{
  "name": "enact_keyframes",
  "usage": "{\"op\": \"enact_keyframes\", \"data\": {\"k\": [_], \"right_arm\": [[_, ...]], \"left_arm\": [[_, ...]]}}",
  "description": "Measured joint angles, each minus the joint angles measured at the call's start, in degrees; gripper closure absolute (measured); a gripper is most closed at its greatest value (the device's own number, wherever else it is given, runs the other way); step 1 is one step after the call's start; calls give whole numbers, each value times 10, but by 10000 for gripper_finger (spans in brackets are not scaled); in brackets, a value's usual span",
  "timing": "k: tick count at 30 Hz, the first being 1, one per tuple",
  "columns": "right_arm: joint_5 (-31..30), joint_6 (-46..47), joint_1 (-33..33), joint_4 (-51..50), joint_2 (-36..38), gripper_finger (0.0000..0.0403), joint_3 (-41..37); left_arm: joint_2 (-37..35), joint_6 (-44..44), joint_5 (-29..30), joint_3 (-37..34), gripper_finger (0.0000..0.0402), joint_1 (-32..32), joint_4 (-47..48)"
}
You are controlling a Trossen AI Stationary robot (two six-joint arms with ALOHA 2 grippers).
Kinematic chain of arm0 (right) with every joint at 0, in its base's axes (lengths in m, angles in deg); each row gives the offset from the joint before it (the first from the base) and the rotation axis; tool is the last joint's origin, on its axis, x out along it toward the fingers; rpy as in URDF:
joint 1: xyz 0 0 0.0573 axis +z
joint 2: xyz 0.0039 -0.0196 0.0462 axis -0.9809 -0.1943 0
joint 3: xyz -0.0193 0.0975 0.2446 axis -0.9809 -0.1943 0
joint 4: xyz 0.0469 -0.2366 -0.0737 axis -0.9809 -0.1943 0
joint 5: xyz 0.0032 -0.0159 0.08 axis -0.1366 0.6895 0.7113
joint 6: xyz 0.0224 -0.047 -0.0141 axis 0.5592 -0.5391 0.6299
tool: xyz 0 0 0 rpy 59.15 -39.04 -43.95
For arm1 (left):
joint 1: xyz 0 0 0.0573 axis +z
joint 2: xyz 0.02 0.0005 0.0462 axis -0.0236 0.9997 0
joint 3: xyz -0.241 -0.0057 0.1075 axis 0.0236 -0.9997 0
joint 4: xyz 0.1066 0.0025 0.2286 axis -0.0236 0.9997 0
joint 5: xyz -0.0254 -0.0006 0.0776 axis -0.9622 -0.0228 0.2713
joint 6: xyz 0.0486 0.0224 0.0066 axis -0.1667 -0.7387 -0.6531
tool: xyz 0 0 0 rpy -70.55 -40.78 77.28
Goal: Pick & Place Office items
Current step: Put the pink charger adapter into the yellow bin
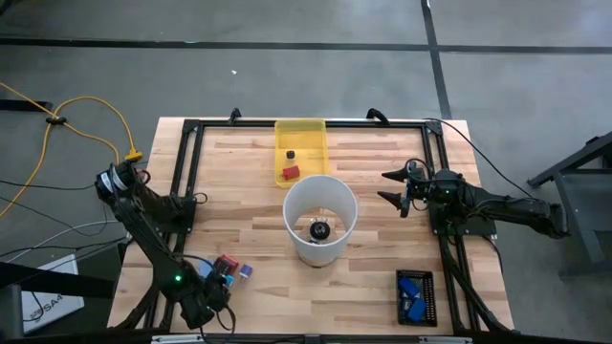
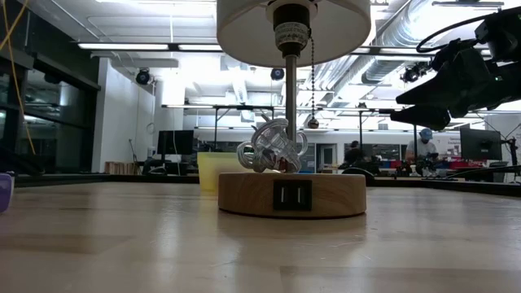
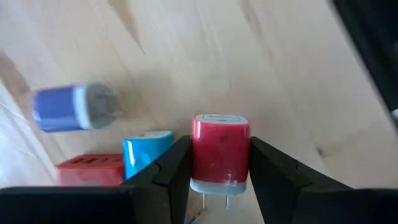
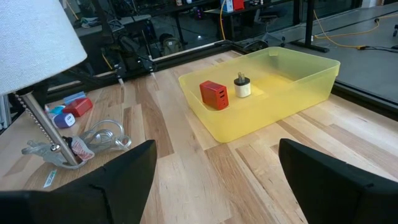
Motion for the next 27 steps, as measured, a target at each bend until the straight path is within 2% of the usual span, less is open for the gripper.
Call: {"op": "enact_keyframes", "data": {"k": [10, 18, 23, 27], "right_arm": [[0, 0, 0, 0, 0, 78, 0], [0, 0, 0, 0, 0, 78, 0], [0, 0, 0, 0, 0, 78, 0], [0, 0, 0, 0, 0, 78, 0]], "left_arm": [[-87, -46, 36, 0, 268, 31, 0], [-89, -48, 26, 1, 268, 76, 9], [-89, -50, 0, 1, 268, 132, 24], [-89, -96, -14, 1, 268, 179, 30]]}}
